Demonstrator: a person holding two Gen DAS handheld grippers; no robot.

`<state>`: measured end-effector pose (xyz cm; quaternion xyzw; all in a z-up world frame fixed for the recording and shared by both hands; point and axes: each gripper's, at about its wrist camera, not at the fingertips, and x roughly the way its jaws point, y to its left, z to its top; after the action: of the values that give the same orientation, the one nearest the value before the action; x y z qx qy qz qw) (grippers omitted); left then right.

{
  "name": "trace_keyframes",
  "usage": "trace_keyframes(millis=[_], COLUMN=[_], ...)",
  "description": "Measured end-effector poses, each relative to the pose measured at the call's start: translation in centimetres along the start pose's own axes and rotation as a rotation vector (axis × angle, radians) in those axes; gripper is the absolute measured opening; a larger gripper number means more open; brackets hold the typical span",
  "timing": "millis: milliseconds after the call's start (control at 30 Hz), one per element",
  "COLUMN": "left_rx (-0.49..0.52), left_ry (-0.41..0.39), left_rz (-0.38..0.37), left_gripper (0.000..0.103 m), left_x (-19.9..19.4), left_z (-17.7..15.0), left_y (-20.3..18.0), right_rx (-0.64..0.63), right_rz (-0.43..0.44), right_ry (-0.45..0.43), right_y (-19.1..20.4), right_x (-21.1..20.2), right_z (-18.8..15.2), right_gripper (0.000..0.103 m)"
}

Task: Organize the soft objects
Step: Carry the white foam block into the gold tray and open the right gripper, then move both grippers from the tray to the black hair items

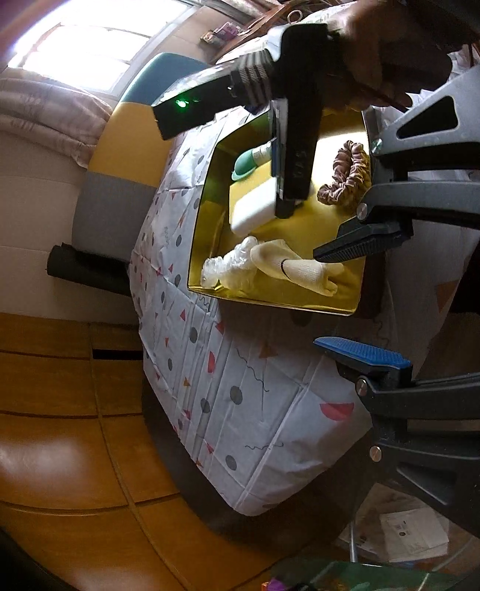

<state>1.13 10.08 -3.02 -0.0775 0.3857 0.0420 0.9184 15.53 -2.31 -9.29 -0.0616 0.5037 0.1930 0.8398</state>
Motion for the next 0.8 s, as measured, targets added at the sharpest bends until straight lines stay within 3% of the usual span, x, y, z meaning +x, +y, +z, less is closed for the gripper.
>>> trace_keyframes(millis=[100,167,267,800], left_rx=[0.002,0.01,0.018,0.077], left_ry=[0.001,-0.003,-0.002,-0.002], left_rz=[-0.003,-0.002,-0.003,-0.003], left_gripper=[0.042,0.042,0.042,0.046], left_x=[0.0,-0.1,-0.2,-0.8], left_z=[-0.1,-0.1,-0.1,-0.2], left_y=[-0.1,-0.4,-0.8,-2.7], right_rx=[0.004,0.002,0.011,0.067], right_rz=[0.029,0.041,0.065,0.025], right_ry=[0.0,-0.014,-0.04,-0.209], right_y=[0.0,0.1,-0.1,-4.6], right_x=[0.0,-0.5,-1.4,-8.2], right_z=[-0.5,-0.8,-1.2,-3.0], right_gripper=[0.061,0.07,0.074,0.078])
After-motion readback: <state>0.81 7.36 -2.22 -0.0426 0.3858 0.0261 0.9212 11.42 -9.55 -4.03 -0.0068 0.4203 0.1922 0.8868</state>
